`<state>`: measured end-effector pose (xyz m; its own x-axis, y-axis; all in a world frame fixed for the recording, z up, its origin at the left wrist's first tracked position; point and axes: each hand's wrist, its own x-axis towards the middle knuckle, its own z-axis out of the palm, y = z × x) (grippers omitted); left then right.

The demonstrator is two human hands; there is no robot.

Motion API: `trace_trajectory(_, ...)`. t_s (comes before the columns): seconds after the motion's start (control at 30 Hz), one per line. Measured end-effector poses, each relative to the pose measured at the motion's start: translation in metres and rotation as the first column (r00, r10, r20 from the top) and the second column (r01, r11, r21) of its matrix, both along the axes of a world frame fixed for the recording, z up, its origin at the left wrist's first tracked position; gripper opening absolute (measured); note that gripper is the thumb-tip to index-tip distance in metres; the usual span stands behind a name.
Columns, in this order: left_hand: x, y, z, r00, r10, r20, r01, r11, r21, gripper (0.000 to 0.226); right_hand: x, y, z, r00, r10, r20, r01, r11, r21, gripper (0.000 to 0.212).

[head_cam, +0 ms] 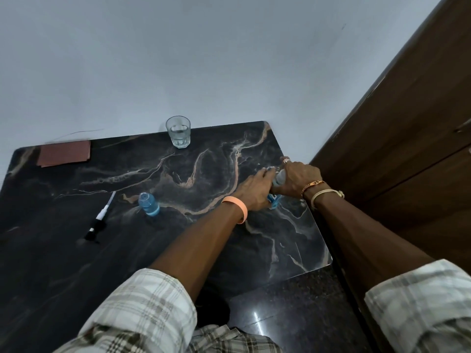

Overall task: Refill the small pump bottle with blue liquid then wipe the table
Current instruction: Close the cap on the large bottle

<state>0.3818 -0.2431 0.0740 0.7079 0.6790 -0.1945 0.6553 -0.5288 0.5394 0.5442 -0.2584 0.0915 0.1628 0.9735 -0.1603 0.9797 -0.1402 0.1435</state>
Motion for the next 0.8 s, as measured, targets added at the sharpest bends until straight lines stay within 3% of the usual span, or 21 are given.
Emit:
trace_trajectory(0.07,-0.006,0.003,0.002,1.0,-0.004,-0.019,0.004,1.0,0.026,0.105,0.001,0.004,0.009,0.988,0.118,0.103,-0.127,0.988,0.086,0.118)
trace_trajectory(0.27,-0.048,0.012,0.009,0.991,0.098,0.088,-0.114,0.973,0.202,0.084,-0.023,0.029,0.036,0.917,0.333,0.219,-0.389,0.869,0.307,0.112)
trace_trajectory(0.43,-0.102,0.018,0.003,0.956,0.216,0.2,-0.269,0.916,0.298,0.066,-0.085,0.05,0.025,0.888,0.448,0.104,-0.454,0.816,0.357,0.105)
trace_trajectory(0.8,-0.253,0.013,-0.018,0.829,0.494,0.261,-0.559,0.734,0.386,0.048,-0.235,0.092,-0.017,0.764,0.629,-0.147,-0.54,0.746,0.389,0.093)
